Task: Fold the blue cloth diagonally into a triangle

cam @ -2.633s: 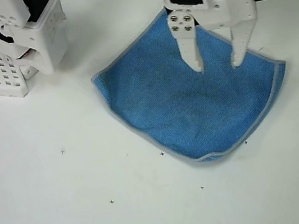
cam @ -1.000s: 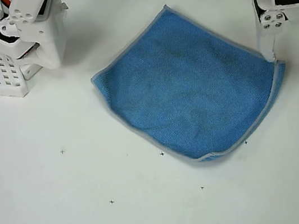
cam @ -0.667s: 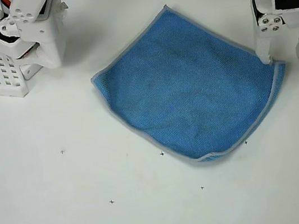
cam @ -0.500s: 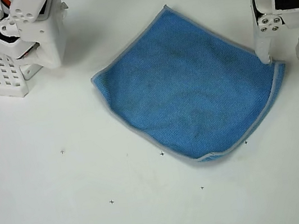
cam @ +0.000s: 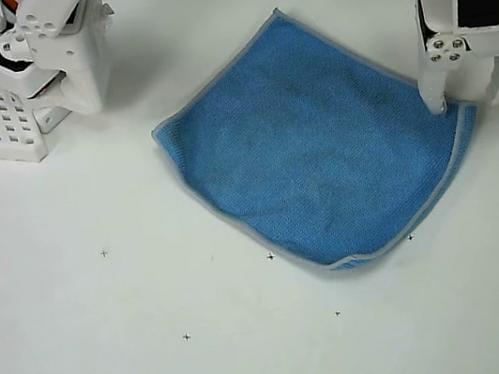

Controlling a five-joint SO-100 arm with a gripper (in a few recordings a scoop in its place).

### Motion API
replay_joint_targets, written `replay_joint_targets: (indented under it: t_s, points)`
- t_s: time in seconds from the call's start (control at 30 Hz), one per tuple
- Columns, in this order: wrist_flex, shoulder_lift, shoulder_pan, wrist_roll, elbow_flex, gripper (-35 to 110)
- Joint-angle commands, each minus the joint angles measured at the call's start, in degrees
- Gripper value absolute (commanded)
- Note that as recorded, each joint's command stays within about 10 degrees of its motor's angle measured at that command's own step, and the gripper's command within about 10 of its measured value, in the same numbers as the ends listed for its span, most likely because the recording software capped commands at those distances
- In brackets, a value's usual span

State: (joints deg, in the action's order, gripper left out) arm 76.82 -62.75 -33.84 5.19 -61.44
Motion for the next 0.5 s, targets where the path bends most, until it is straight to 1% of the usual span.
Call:
replay_joint_targets:
  t_s: [0.0, 0.3, 0.47]
  points:
    - [0.62, -2.29, -0.44, 0.44, 3.34, 20]
    - [0.62, -1.85, -0.44, 0.18, 3.34, 14]
    - [0.62, -1.85, -0.44, 0.09, 3.16, 13]
